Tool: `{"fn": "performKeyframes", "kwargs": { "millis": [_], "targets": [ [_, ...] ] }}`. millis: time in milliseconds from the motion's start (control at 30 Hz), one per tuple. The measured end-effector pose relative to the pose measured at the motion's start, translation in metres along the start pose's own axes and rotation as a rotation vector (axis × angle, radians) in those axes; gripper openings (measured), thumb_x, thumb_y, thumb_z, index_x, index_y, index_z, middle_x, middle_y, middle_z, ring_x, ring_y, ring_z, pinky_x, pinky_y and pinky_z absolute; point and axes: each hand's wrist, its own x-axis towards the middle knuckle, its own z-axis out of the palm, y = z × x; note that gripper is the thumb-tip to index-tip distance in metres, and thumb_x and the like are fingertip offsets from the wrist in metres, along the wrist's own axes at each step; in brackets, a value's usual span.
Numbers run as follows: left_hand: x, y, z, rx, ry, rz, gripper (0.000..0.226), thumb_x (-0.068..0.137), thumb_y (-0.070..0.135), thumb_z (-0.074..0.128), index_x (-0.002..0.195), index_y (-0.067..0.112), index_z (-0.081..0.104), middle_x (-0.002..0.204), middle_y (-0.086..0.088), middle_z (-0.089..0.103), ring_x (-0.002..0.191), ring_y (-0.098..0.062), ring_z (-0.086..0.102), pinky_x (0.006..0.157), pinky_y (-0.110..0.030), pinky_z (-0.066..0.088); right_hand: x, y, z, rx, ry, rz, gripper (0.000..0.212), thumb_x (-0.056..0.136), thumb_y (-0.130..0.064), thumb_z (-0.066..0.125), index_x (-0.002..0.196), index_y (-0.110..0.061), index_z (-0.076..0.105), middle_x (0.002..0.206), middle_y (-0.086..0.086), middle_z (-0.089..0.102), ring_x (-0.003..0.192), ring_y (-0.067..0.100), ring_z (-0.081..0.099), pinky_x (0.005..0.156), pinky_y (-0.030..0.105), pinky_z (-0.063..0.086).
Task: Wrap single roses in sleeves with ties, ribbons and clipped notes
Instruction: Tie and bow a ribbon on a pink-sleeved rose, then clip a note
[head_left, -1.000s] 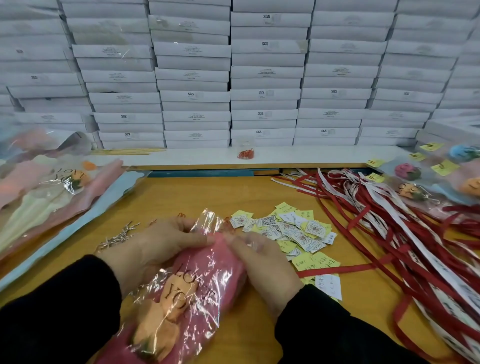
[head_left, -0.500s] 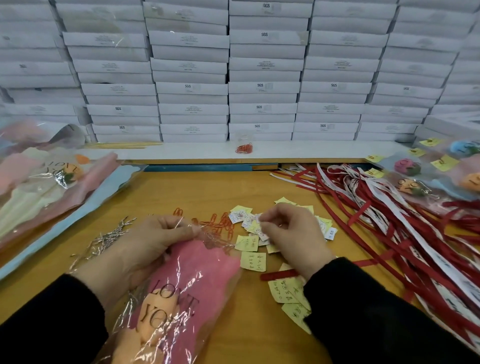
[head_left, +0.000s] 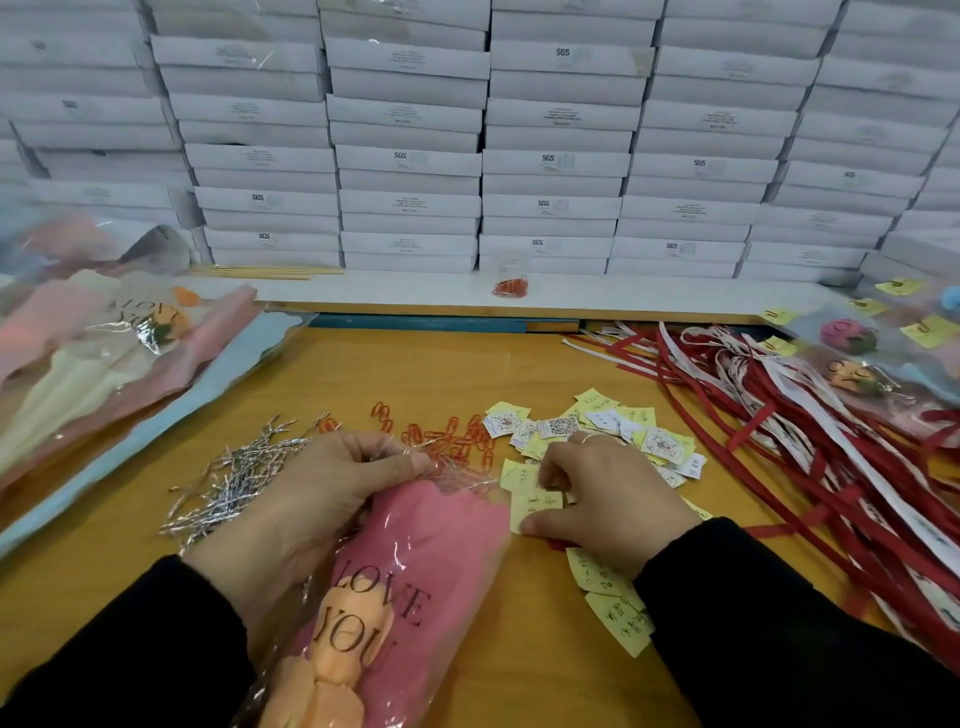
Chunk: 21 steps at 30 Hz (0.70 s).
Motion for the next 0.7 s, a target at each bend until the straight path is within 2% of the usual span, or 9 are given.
{"fn": "performKeyframes", "kwargs": {
  "millis": [100,167,233,300,400,567,633,700],
  "targets": [
    [0.000,0.000,0.002,-0.009,-0.010,0.010,0.010,0.061,0.021,0.072,0.053,0.016,0.070,0.050,-0.004,0.060,0.038,-0.012,0.050,0.040,-0.020,0.041,0.001,0.000,0.000,-0.024,-0.049,0.029,0.036,0.072,-0.053,0.069,0.088,-0.026,0.052,0.093,-0.006,0.051,0.094,0.015,0.048,0.078,0.028,0.037],
    [0.001,0.000,0.002,-0.013,-0.015,0.011,0.011,0.063,0.020,0.072,0.053,0.016,0.070,0.050,-0.004,0.060,0.037,-0.011,0.050,0.038,-0.018,0.040,0.000,-0.001,0.000,0.048,-0.064,0.037,0.032,0.072,-0.044,0.073,0.078,-0.025,0.048,0.085,-0.008,0.048,0.081,0.011,0.048,0.068,0.025,0.035],
    [0.001,-0.001,0.002,0.005,-0.019,0.019,0.010,0.061,0.024,0.073,0.054,0.017,0.070,0.050,-0.003,0.060,0.039,-0.013,0.047,0.041,-0.020,0.038,-0.003,-0.002,0.000,0.248,-0.054,0.079,0.028,0.074,-0.026,0.075,0.072,-0.021,0.047,0.074,-0.008,0.049,0.063,0.005,0.050,0.059,0.024,0.041],
    [0.001,-0.001,0.001,0.013,-0.017,0.026,0.010,0.059,0.027,0.073,0.055,0.017,0.070,0.052,-0.003,0.058,0.045,-0.016,0.043,0.048,-0.025,0.034,-0.004,-0.003,-0.005,0.490,-0.004,0.124,0.024,0.077,-0.011,0.071,0.070,-0.016,0.050,0.068,-0.004,0.050,0.053,0.004,0.050,0.052,0.028,0.047],
    [0.000,0.000,0.002,0.024,-0.022,0.032,0.012,0.060,0.028,0.074,0.055,0.018,0.070,0.054,-0.005,0.057,0.049,-0.018,0.040,0.049,-0.026,0.031,-0.004,-0.010,-0.019,0.836,0.038,0.110,0.020,0.083,-0.004,0.066,0.073,-0.011,0.050,0.071,0.007,0.054,0.042,0.009,0.055,0.038,0.021,0.040],
    [0.000,0.000,0.002,0.008,-0.035,0.031,0.015,0.069,0.021,0.073,0.055,0.018,0.070,0.058,-0.008,0.056,0.054,-0.022,0.042,0.053,-0.029,0.031,0.010,-0.038,-0.030,1.157,0.099,0.025,0.017,0.081,0.007,0.063,0.079,-0.009,0.057,0.064,0.000,0.059,0.046,0.006,0.057,0.042,0.016,0.043],
    [0.000,0.000,0.002,0.006,-0.046,0.040,0.014,0.068,0.022,0.072,0.055,0.018,0.070,0.058,-0.008,0.057,0.051,-0.021,0.043,0.051,-0.027,0.032,0.016,-0.050,-0.025,1.261,0.059,0.035,0.012,0.083,0.006,0.061,0.088,-0.005,0.061,0.069,0.004,0.060,0.050,0.005,0.058,0.046,0.013,0.045],
    [0.000,-0.001,0.002,-0.012,-0.040,0.030,0.014,0.069,0.020,0.072,0.055,0.018,0.070,0.059,-0.008,0.059,0.050,-0.020,0.044,0.050,-0.027,0.032,0.020,-0.057,-0.019,1.293,0.054,0.056,0.009,0.085,0.001,0.061,0.089,-0.007,0.064,0.071,0.006,0.062,0.052,0.006,0.057,0.047,0.013,0.045]
  ]
}}
